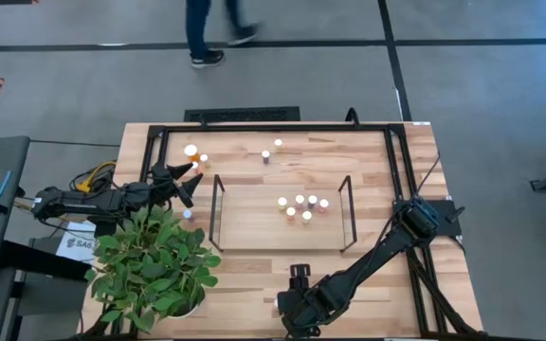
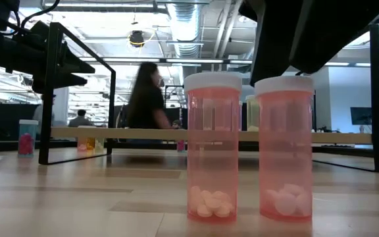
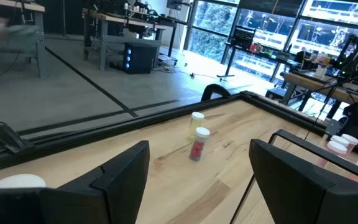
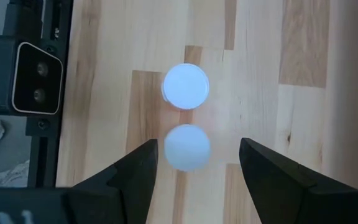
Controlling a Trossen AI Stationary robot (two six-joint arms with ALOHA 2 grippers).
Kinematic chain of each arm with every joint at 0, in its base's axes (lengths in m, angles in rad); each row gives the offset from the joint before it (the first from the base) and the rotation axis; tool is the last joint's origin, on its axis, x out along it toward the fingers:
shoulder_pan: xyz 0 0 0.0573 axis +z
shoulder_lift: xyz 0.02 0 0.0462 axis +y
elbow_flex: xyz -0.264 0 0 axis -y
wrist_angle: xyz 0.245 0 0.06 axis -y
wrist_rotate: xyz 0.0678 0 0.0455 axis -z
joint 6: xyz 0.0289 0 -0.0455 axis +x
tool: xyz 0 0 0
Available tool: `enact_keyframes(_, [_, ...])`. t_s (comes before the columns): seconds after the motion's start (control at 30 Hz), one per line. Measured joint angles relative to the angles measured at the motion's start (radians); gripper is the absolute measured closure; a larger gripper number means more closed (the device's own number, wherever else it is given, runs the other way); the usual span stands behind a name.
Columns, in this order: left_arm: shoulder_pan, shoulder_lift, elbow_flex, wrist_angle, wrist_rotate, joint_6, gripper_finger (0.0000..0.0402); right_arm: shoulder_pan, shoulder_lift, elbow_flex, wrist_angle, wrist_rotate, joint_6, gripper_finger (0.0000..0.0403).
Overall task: Pick and place medicine bottles onto shelf by color
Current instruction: Put the red pill bottle on the shelf
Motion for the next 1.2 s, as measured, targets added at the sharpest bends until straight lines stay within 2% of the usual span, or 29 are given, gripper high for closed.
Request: enact_keyframes(1.2, [0.0, 0.0, 0.0, 0.0, 0.0, 0.0, 0.0137, -0.007, 0.005, -0.022, 0.035, -0.051, 0.05, 0.0152])
